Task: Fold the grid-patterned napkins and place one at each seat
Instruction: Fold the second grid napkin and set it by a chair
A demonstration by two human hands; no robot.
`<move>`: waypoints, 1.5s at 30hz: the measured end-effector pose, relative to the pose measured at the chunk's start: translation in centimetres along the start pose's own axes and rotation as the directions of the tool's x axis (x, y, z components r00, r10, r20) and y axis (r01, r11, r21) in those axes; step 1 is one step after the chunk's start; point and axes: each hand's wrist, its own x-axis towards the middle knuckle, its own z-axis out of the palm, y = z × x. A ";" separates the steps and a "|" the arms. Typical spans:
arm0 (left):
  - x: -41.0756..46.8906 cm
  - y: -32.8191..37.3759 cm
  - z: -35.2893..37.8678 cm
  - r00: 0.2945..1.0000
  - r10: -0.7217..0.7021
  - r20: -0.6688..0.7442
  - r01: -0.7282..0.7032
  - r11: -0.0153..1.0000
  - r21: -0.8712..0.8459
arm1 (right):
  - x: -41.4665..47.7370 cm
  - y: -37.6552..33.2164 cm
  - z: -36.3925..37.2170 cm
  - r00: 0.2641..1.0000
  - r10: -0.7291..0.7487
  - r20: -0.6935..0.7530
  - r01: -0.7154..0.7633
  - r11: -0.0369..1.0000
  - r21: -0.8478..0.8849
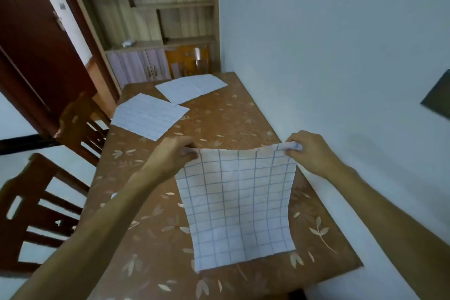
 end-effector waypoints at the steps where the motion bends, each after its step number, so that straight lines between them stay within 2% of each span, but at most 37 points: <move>1: -0.2 0.4 -0.8 0.999 0.016 -0.031 -0.016 1.000 0.002 | -0.6 -0.7 -0.8 1.000 -0.007 -0.020 0.007 1.000 0.005; 7: -1.6 1.7 -5.0 0.992 0.015 -0.123 -0.019 0.999 -0.033 | -3.9 -3.5 -4.8 0.995 0.000 -0.098 0.007 0.997 0.074; 12: -2.3 3.9 -7.5 0.978 -0.005 -0.206 -0.016 0.995 -0.099 | -6.1 -5.5 -7.0 0.987 0.077 -0.143 -0.042 0.972 0.230; 24: -3.4 9.1 -9.6 0.974 0.038 -0.224 -0.080 0.980 -0.184 | -6.8 -11.5 -9.1 0.987 -0.037 -0.157 0.074 0.968 0.240; 28: -3.7 11.1 -9.3 0.969 0.022 -0.244 -0.082 0.969 -0.235 | -6.4 -14.2 -8.5 0.979 -0.102 -0.179 0.139 0.968 0.209; 32: -3.7 13.1 -9.0 0.969 -0.037 -0.245 -0.045 0.946 -0.321 | -6.2 -16.6 -8.1 0.965 -0.123 -0.230 0.183 0.949 0.257; 40: -4.0 15.9 -8.8 0.960 -0.116 -0.254 -0.049 0.826 -0.561 | -6.2 -19.0 -7.8 0.945 -0.072 -0.318 0.204 0.893 0.402; 43: -4.2 16.5 -8.9 0.975 -0.162 -0.152 0.000 0.683 -0.730 | -6.3 -19.3 -7.7 0.952 -0.041 -0.303 0.190 0.855 0.483; 45: -4.2 16.6 -9.1 0.977 -0.179 -0.112 0.025 0.624 -0.781 | -6.2 -19.6 -8.0 0.956 -0.030 -0.292 0.189 0.822 0.538</move>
